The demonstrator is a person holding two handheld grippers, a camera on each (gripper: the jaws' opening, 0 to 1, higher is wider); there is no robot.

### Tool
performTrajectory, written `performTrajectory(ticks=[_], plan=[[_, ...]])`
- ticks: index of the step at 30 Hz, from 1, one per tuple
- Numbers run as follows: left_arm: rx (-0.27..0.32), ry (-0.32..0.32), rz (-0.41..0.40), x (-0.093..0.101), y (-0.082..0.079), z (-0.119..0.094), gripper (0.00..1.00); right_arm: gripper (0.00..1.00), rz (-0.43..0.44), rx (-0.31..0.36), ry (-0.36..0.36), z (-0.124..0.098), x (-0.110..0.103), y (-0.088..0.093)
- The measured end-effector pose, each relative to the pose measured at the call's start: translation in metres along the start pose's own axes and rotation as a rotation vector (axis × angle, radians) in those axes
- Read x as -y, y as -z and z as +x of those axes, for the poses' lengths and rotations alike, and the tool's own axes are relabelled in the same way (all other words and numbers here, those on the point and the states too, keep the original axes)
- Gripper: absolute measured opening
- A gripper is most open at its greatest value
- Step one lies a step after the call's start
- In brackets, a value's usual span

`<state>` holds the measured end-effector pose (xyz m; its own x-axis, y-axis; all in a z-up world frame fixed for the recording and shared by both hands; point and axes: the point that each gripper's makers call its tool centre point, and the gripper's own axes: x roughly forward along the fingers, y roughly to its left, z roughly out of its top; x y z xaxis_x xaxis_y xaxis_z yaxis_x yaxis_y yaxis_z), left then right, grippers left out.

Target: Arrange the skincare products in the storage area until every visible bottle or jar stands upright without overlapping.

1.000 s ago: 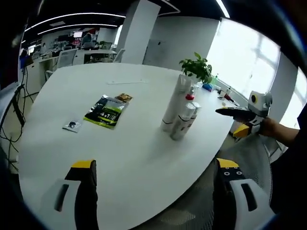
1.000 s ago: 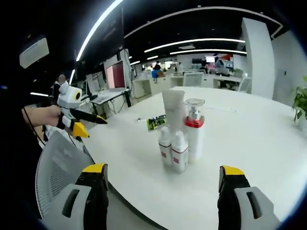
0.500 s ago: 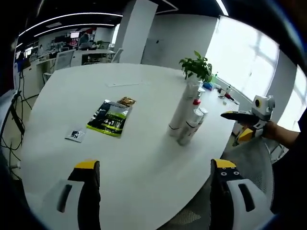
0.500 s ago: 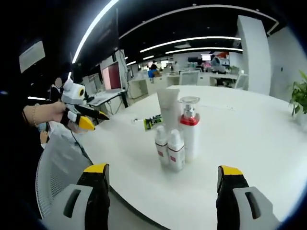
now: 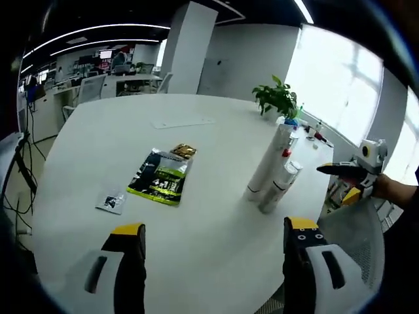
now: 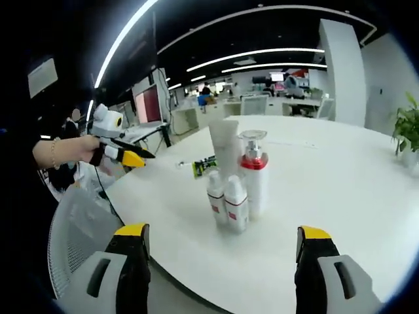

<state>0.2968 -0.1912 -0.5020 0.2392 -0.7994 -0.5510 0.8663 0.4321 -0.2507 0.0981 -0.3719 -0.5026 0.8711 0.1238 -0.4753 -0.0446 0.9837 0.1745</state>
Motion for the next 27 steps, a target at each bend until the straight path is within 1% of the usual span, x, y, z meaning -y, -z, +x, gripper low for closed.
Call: performTrajectory(ticks=[6,9,12,13,15,19,21,25,27], plan=[[-0.042,-0.01,0.023,-0.008,-0.001,0.012,0.86,0.96,-0.01,-0.018,0.0,0.002,-0.002,0.003],[-0.062,-0.026,0.047,-0.016,-0.004,0.018,0.86,0.96,0.007,-0.013,0.001,0.001,0.0,0.003],[-0.083,-0.034,0.056,-0.022,-0.003,0.023,0.85,0.95,0.017,-0.009,0.003,0.001,0.001,0.002],[-0.085,-0.038,0.059,-0.026,-0.005,0.027,0.84,0.95,0.017,-0.009,0.005,0.001,0.001,0.002],[-0.086,-0.039,0.063,-0.026,-0.004,0.028,0.84,0.95,0.017,-0.013,0.006,0.001,0.002,0.003],[-0.109,-0.046,0.086,-0.032,-0.004,0.037,0.83,0.94,0.017,-0.015,0.006,0.001,0.002,0.003],[-0.113,-0.052,0.092,-0.031,-0.002,0.037,0.83,0.94,0.02,-0.014,0.008,0.001,0.002,0.003],[-0.127,-0.063,0.109,-0.04,-0.006,0.044,0.82,0.94,0.031,-0.009,0.009,0.001,0.003,0.003],[-0.135,-0.069,0.12,-0.041,-0.005,0.044,0.82,0.93,0.032,-0.009,0.01,0.001,0.003,0.003]])
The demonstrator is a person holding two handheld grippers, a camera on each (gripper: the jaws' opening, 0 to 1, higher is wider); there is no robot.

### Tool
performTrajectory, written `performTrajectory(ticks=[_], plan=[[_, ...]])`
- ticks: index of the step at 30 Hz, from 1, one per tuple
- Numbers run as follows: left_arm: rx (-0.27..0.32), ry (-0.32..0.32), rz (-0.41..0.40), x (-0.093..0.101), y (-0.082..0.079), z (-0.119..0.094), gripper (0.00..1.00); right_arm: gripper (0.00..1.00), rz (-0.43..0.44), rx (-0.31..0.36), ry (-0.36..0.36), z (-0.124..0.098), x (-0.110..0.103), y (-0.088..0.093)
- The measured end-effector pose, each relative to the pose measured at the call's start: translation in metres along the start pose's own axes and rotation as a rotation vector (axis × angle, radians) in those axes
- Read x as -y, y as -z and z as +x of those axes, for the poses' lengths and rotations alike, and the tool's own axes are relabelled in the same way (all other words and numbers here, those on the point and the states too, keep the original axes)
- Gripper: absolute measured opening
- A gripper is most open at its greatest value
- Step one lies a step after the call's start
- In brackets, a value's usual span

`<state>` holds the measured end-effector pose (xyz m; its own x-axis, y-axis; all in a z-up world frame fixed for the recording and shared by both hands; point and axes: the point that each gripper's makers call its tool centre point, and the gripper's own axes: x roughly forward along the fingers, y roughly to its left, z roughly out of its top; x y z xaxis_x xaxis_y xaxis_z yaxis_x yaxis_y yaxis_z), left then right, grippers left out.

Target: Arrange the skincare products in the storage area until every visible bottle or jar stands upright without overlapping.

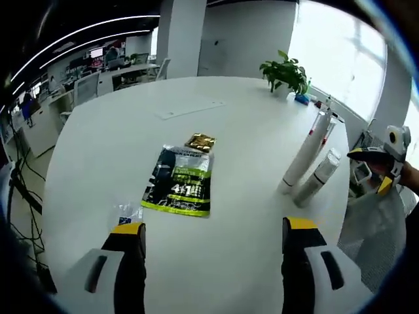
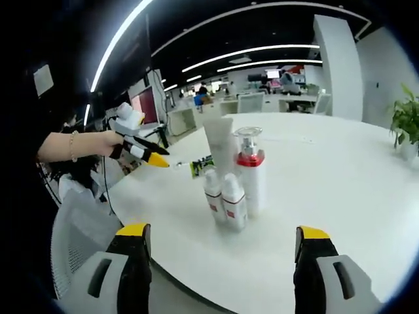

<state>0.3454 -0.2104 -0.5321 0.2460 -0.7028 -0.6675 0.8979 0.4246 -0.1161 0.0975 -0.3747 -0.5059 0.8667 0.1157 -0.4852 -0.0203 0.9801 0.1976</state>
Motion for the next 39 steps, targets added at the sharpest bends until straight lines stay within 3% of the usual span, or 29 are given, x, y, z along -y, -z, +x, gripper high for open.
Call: performTrajectory(ticks=[25,39], plan=[[-0.067,-0.01,0.087,-0.023,-0.016,0.042,0.8,0.92,0.017,-0.01,0.011,0.0,0.002,0.002],[-0.147,-0.005,0.128,-0.038,-0.02,0.07,0.8,0.91,0.019,-0.019,0.022,0.001,0.004,0.004]])
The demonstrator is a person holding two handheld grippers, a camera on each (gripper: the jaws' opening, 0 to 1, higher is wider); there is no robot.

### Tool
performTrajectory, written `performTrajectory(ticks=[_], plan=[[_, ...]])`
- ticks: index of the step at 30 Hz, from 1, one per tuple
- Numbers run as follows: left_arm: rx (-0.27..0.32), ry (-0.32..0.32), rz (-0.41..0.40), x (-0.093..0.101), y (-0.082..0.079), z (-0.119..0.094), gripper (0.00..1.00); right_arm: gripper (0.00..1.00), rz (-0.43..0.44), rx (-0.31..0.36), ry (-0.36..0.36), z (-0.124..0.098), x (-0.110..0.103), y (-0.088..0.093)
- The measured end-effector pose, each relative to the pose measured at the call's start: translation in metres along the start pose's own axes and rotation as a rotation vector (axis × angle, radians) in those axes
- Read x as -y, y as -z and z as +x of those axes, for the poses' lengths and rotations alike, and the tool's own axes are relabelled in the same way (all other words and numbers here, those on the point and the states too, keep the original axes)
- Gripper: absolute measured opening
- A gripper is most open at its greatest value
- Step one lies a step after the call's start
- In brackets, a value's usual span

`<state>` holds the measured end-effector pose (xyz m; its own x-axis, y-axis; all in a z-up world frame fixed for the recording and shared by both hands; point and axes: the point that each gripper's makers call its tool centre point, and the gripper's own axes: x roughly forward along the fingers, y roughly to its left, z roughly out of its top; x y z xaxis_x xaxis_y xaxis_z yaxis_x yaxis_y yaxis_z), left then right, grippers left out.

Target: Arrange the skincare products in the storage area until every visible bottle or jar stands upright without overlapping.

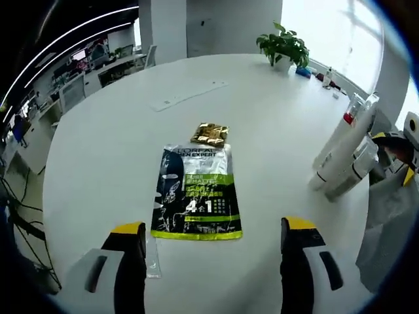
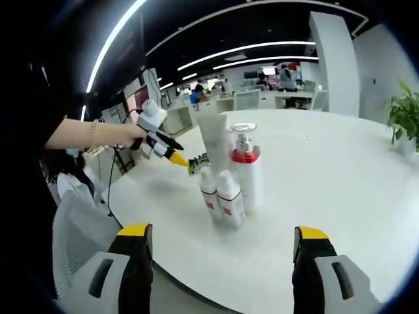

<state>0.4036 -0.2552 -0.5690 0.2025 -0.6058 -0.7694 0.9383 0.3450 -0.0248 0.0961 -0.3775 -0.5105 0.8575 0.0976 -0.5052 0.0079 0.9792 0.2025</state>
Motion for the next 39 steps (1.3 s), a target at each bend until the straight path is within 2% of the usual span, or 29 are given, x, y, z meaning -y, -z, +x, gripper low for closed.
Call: performTrajectory(ticks=[7,13,15,21,23,27,31,35,39], plan=[[-0.035,0.005,0.025,-0.002,-0.003,0.018,0.78,0.9,0.009,0.006,0.005,-0.001,0.001,-0.001],[-0.072,0.008,0.016,-0.003,0.004,0.029,0.77,0.9,0.014,0.008,0.009,-0.001,0.002,-0.001],[-0.084,0.013,0.01,0.0,0.007,0.025,0.77,0.9,0.015,0.008,0.01,-0.001,0.002,-0.001],[-0.113,0.017,0.011,-0.008,0.007,0.037,0.78,0.9,0.018,0.009,0.012,-0.002,0.003,-0.001],[-0.117,0.016,0.014,-0.005,0.008,0.036,0.78,0.89,0.019,0.007,0.011,-0.002,0.003,0.0],[-0.145,0.016,0.032,-0.012,0.006,0.047,0.8,0.89,0.021,0.007,0.011,-0.002,0.003,-0.001],[-0.166,0.004,0.051,-0.013,0.006,0.046,0.79,0.89,0.022,0.007,0.013,-0.002,0.003,-0.001],[-0.182,0.012,0.052,0.001,0.005,0.047,0.8,0.89,0.024,0.008,0.014,-0.002,0.004,0.0],[-0.21,0.012,0.058,-0.001,0.008,0.053,0.8,0.89,0.027,0.008,0.015,-0.001,0.005,0.0]])
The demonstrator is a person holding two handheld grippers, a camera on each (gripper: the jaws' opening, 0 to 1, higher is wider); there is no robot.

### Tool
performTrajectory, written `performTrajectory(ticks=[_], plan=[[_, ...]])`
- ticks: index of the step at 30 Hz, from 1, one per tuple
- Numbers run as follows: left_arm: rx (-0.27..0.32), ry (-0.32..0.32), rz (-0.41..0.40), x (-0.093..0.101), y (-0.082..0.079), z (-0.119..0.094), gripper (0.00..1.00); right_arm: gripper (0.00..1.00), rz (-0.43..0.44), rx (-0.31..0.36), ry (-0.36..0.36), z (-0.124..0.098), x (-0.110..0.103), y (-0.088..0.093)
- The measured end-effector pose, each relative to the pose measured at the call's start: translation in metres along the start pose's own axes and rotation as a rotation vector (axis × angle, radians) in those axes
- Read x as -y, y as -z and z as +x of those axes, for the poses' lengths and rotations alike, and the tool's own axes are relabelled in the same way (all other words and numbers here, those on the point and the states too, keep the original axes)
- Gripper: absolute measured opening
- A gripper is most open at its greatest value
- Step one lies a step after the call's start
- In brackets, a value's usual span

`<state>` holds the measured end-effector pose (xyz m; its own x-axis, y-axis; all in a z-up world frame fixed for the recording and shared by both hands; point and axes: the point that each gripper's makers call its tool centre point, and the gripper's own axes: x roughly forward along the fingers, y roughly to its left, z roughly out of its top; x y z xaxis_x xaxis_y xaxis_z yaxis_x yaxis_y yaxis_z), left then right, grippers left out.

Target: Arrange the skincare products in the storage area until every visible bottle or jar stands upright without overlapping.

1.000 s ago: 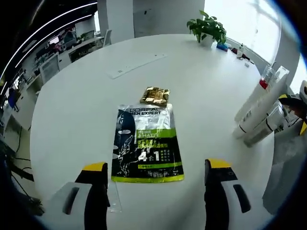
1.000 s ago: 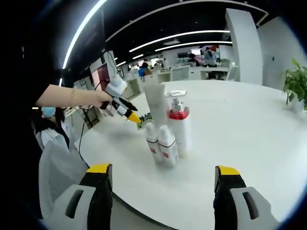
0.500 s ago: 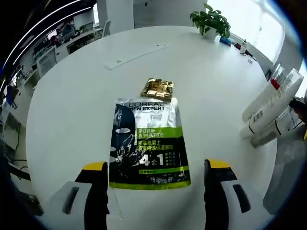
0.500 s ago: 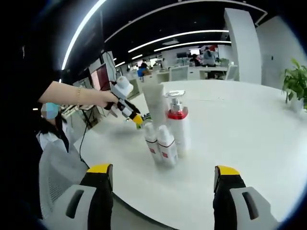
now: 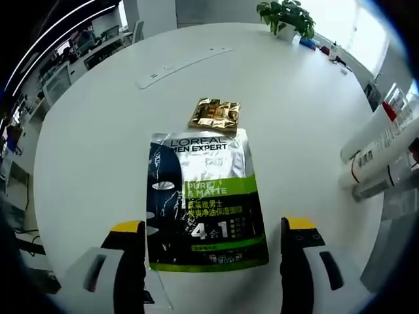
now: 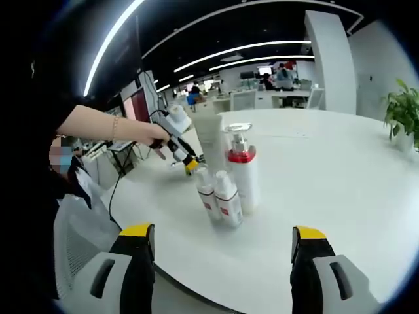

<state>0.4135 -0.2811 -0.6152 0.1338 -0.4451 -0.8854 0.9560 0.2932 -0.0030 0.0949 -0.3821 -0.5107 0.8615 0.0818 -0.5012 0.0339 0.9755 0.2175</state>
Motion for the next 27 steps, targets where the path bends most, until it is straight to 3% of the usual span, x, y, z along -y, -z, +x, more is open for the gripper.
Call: performTrajectory(ticks=[10,11,27], plan=[[-0.027,-0.009,0.009,-0.016,-0.001,0.01,0.8,0.88,0.003,-0.01,-0.001,0.001,-0.001,0.001],[-0.027,-0.013,0.008,-0.01,0.0,0.006,0.8,0.88,0.002,-0.012,-0.002,0.001,-0.001,0.002],[-0.035,-0.017,0.021,-0.008,-0.002,0.004,0.58,0.87,-0.002,-0.013,0.0,0.001,-0.001,0.001]])
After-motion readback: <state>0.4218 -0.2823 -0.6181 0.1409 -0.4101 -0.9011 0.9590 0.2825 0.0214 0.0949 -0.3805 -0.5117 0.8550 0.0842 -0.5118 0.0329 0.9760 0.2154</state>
